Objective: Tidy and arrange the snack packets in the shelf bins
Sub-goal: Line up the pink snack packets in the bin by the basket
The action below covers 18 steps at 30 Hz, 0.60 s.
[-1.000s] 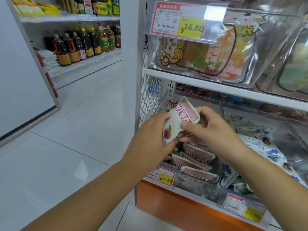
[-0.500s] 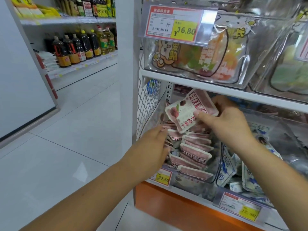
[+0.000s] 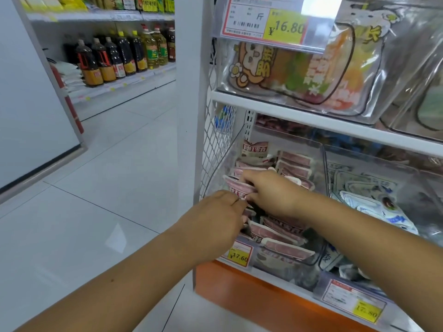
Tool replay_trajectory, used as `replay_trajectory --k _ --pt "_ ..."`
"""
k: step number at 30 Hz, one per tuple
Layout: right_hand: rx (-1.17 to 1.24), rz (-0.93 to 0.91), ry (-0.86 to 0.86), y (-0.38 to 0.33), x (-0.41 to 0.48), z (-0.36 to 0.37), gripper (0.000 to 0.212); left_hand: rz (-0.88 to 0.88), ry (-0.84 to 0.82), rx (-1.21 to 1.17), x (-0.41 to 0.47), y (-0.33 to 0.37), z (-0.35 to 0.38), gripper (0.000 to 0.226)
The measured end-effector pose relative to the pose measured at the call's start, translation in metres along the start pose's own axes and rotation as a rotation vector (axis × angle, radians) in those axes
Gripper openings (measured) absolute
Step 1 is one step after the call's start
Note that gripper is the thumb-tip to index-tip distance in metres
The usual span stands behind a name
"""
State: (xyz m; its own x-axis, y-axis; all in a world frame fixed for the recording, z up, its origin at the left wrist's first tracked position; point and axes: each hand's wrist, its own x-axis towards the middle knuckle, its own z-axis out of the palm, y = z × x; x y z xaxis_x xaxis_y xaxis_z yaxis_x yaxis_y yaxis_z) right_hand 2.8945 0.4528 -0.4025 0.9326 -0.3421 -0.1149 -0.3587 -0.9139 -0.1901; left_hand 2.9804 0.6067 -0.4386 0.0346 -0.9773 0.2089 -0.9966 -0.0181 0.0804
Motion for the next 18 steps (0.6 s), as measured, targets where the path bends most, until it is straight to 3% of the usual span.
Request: replay_trajectory --k 4,6,9,12,18 --pt "-0.030 -0.009 -0.220 0.001 0.006 -0.006 0.015 -0.025 0.021 -0.072 0.001 0.005 -0.004 0.038" --pt "0.053 -0.001 -0.143 0.004 -0.005 -0.027 0.029 -0.099 0.055 -0.155 0.002 0.007 -0.006 0.044" --pt "0.153 0.091 0.048 0.020 -0.015 -0.052 0.019 -0.149 0.112 -0.151 0.008 0.008 -0.004 0.054" --pt "0.069 0.170 -0.059 0.034 -0.006 -0.050 0.007 -0.158 0.041 -0.094 0.020 0.011 -0.001 0.057" --pt "-0.303 0.133 -0.112 0.018 0.013 -0.036 0.022 -0.171 0.036 -0.094 0.026 0.009 0.002 0.050"
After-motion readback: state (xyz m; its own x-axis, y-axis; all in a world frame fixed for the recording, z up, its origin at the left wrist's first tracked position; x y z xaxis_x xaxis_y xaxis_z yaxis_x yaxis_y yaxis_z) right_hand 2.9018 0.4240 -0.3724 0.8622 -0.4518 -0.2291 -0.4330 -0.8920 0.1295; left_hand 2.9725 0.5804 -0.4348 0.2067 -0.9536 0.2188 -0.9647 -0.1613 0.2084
